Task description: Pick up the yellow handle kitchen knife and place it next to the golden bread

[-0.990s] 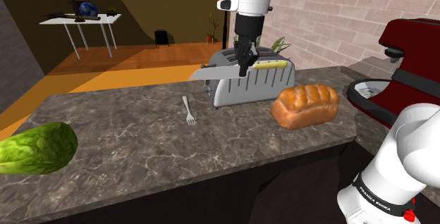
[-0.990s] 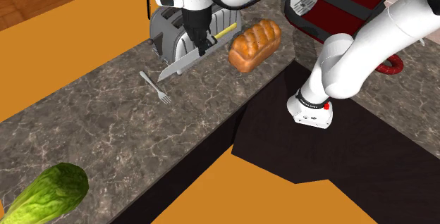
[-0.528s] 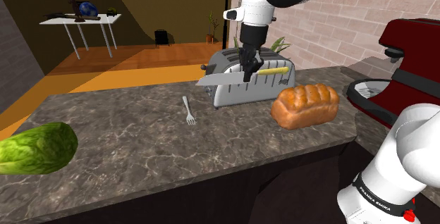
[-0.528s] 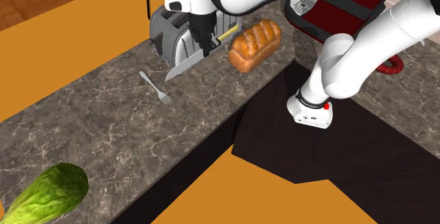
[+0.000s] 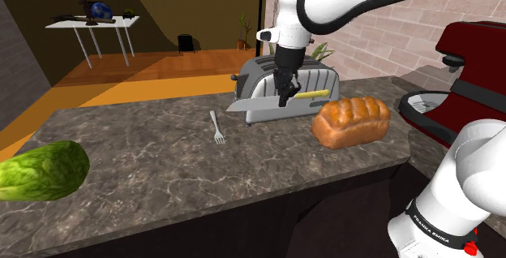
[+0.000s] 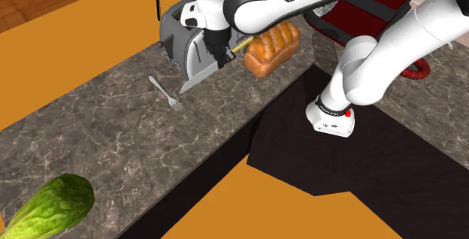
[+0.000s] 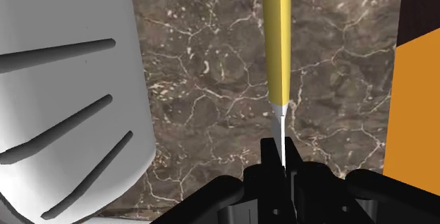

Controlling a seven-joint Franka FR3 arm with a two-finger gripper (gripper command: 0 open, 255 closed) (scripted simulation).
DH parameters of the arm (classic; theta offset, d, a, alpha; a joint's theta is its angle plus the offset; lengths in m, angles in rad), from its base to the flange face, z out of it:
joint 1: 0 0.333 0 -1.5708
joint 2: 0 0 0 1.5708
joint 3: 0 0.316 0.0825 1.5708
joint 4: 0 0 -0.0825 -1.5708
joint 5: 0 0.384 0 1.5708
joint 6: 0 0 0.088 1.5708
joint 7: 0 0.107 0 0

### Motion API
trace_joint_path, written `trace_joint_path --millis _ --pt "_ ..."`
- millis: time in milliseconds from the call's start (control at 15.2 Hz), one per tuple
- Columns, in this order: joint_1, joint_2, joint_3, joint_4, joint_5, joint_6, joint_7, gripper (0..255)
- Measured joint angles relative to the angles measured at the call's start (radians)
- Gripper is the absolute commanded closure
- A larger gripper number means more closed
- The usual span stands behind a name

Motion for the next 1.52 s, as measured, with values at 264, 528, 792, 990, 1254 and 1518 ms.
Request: trace_joint_path --millis 264,528,792,990,1254,1518 --pt "0.001 0.013 0.004 -0.041 0.0 0.055 0.001 255" --pt "0.002 0.029 0.008 -0.083 0.0 0.111 0.004 255" --pt "0.002 0.05 0.01 -0.12 -0.001 0.17 0.003 255" --pt "0.002 0.071 0.014 -0.14 -0.003 0.21 0.007 255" --pt "0.003 0.099 0.018 -0.173 -0.005 0.272 0.01 255" --pt "0.002 0.13 0.02 -0.198 -0.009 0.328 0.012 255"
